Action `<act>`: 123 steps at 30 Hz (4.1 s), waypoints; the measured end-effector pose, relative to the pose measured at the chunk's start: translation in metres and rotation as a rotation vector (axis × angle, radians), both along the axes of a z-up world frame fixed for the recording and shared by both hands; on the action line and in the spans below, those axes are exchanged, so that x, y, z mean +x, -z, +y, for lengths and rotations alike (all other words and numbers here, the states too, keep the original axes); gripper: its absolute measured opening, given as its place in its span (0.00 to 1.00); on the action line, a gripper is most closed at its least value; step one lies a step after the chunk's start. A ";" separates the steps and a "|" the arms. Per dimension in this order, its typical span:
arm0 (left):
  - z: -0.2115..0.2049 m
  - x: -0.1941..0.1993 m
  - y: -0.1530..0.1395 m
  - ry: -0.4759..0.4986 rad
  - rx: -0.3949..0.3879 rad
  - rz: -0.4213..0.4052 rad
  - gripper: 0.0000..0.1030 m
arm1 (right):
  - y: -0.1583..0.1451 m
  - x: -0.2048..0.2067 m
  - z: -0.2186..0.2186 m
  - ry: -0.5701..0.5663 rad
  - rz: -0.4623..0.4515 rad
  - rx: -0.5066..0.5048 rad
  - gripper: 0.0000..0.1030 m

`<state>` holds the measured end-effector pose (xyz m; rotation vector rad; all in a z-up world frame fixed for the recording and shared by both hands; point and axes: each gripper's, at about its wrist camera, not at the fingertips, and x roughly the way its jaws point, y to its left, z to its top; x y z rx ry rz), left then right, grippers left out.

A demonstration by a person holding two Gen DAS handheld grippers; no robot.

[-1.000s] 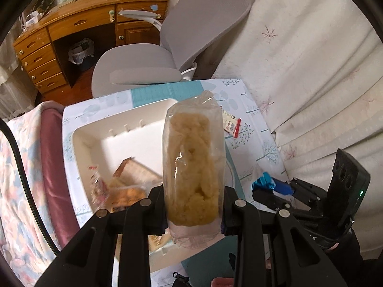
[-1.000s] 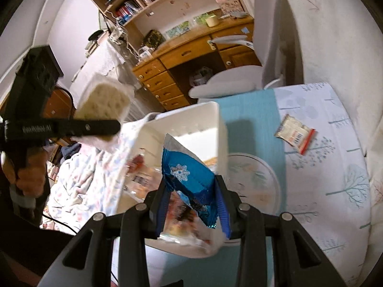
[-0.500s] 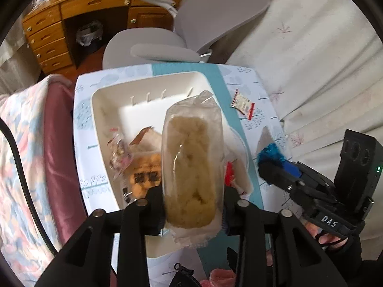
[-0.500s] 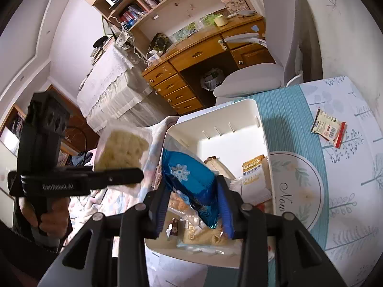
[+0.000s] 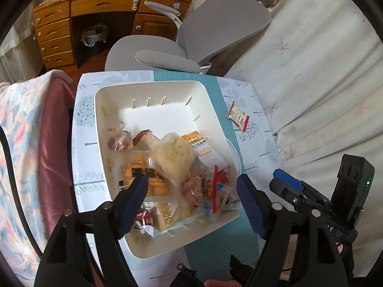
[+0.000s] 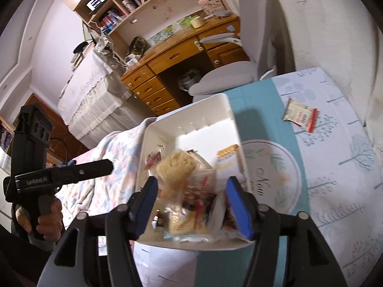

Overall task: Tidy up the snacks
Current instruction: 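Move the right tool to the white LIPO biscuit packet and grasp it, then carry the LIPO packet with the right tool and drop it into the tray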

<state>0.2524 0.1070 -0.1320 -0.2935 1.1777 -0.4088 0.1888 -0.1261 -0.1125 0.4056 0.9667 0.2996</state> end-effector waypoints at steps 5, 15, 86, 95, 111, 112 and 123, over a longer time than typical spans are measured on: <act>-0.011 -0.013 -0.001 0.001 -0.024 -0.033 0.80 | -0.001 -0.005 -0.024 0.035 0.002 -0.091 0.62; -0.042 -0.037 0.010 -0.123 0.021 0.003 0.82 | 0.013 0.018 -0.077 0.008 -0.002 -0.213 0.71; -0.063 -0.121 0.025 -0.555 0.321 0.114 0.83 | 0.127 0.154 -0.108 -0.126 0.055 -0.256 0.17; -0.027 -0.119 0.019 -0.431 0.283 0.053 0.82 | 0.070 0.110 -0.067 -0.058 -0.024 -0.189 0.17; 0.033 -0.137 0.006 -0.279 0.263 -0.049 0.82 | 0.029 0.035 0.036 -0.072 -0.106 -0.058 0.17; 0.034 -0.138 0.005 -0.276 0.259 -0.055 0.82 | 0.030 0.033 0.039 -0.078 -0.105 -0.049 0.17; 0.011 -0.157 -0.016 -0.266 0.223 -0.113 0.82 | 0.029 -0.015 0.049 -0.138 -0.004 -0.052 0.60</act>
